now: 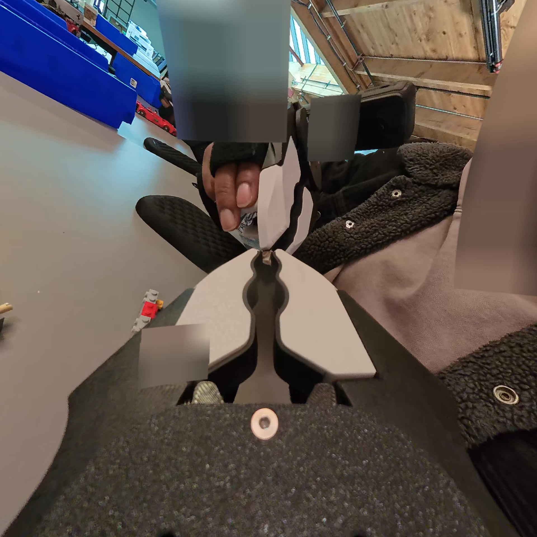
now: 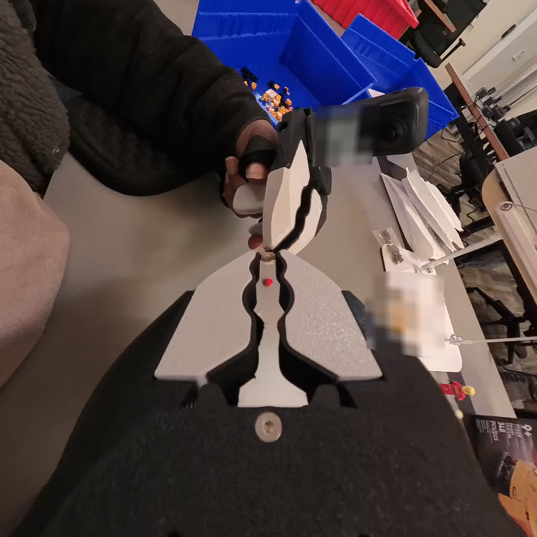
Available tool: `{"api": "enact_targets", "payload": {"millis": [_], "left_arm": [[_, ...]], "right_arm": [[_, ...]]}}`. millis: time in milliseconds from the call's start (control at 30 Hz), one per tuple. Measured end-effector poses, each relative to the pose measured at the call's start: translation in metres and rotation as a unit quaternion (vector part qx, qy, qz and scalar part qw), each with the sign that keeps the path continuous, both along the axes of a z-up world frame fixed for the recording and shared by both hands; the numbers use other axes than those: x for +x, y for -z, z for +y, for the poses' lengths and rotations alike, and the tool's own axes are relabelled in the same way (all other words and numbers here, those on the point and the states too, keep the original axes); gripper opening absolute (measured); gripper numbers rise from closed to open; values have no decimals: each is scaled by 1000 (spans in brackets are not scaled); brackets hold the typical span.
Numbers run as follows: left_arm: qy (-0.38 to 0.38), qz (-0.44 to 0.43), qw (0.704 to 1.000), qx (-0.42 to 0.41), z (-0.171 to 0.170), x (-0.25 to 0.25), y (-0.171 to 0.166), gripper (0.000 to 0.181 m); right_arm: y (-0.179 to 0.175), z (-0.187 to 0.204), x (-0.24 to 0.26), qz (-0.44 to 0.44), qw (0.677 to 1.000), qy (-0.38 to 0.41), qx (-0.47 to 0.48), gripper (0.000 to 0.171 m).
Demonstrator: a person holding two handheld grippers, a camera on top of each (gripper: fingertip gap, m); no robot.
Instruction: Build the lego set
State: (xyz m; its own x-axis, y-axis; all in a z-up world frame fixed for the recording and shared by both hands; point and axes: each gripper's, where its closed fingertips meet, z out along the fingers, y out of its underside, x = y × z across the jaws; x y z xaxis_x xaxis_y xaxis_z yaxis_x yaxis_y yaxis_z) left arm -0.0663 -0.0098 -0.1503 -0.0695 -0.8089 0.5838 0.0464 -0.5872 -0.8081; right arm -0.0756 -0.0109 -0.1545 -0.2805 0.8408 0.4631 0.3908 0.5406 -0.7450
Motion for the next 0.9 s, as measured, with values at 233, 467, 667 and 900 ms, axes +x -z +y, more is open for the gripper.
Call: {"api": "enact_targets", "payload": {"millis": [233,467,667,900], "left_arm": [[-4,7,1000,-3,1,1,2,5],[-73,40,996,25,20,-4,9,13],[-116,321,925,169,43,-3,84,27],[-85,413,882,212,47,5,115,26]], "right_arm": [[3,2,0,-11,999,0,32,9],[7,14,8,-23,999,27,23,9],[44,48,34,-160,981,96,-51,9],[77,52,32,-253,952,111,-135,9]]}}
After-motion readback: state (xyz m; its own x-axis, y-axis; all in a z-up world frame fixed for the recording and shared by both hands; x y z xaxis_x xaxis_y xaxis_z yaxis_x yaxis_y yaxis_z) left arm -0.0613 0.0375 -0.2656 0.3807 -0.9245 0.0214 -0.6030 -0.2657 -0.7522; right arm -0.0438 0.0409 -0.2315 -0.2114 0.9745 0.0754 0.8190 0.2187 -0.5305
